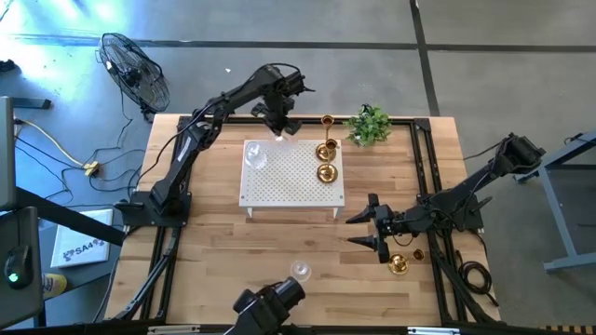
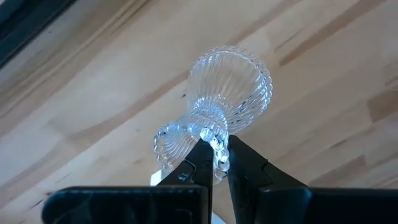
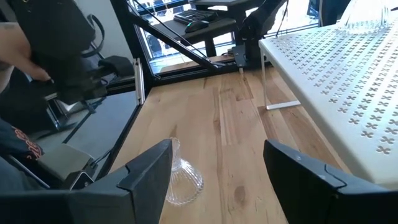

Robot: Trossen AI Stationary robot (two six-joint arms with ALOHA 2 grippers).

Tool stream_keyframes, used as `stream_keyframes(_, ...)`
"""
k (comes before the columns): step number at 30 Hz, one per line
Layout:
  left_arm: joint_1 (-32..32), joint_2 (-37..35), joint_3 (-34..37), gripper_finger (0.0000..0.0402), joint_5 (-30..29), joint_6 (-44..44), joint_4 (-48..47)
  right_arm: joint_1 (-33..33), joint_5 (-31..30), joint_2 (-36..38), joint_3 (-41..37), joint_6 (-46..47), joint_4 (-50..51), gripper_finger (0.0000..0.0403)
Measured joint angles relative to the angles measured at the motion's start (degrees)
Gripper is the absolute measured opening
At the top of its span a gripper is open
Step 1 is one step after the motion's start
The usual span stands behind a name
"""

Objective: Pick & Place candle stick holders
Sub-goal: Put the top transparent glass candle holder on the shelf aligned with the other transparent glass candle holder

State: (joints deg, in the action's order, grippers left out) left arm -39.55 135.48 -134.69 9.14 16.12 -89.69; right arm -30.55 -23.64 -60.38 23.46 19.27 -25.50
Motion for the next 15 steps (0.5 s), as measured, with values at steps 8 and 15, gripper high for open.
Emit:
stream_keyframes(8,0.3,-0.1,-0.1,0.0017,-1.0,-0.9,-0.3,0.0,0.0,0.0,0.0,0.0,0.4,0.0246)
stream_keyframes(15,0.3,-0.2,-0.2,0.0017,-1.5,-1.3,-0.3,0.0,-0.2,0.0,0.0,-0.2,0.5,0.0246)
